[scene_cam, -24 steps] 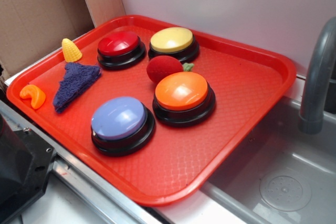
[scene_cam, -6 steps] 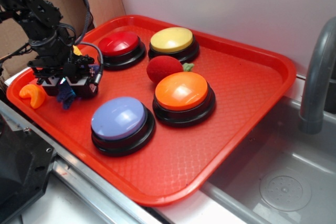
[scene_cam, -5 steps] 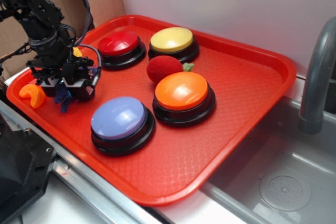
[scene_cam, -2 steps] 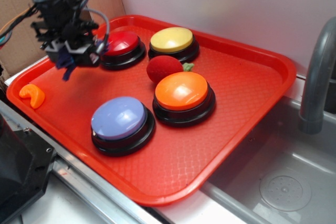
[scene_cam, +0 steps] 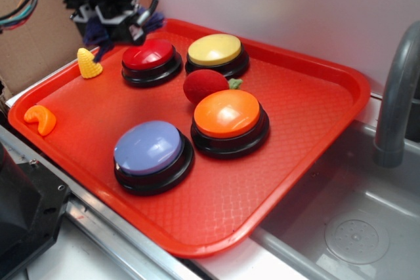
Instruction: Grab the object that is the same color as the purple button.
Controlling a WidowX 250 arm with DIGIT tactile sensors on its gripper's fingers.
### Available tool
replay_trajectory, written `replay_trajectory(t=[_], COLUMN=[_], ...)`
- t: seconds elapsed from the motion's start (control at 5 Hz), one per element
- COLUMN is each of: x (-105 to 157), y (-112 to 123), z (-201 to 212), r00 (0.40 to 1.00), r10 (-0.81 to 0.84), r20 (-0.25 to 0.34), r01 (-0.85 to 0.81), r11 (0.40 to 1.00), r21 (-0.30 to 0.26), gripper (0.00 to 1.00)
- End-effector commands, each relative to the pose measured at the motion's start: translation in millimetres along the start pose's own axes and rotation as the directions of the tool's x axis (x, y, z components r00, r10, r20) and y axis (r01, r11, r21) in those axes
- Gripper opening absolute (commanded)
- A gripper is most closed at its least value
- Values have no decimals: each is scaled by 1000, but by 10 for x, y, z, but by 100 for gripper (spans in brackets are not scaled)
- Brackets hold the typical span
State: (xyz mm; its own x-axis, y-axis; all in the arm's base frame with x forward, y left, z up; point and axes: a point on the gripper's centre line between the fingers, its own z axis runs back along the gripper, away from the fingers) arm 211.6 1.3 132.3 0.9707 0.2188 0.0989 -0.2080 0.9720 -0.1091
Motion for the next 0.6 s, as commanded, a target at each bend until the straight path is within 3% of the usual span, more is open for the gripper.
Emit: replay_trajectory(t=[0.0, 0.2, 0.4], x=[-44, -72, -34], y=[-353, -358, -208], z=[339, 293, 288], r00=[986, 985, 983], r10=[-164, -167, -178], r20=[31, 37, -45], r01=[166, 169, 174], r11=[983, 982, 982], r21=[-79, -83, -67], gripper=[0, 0, 28])
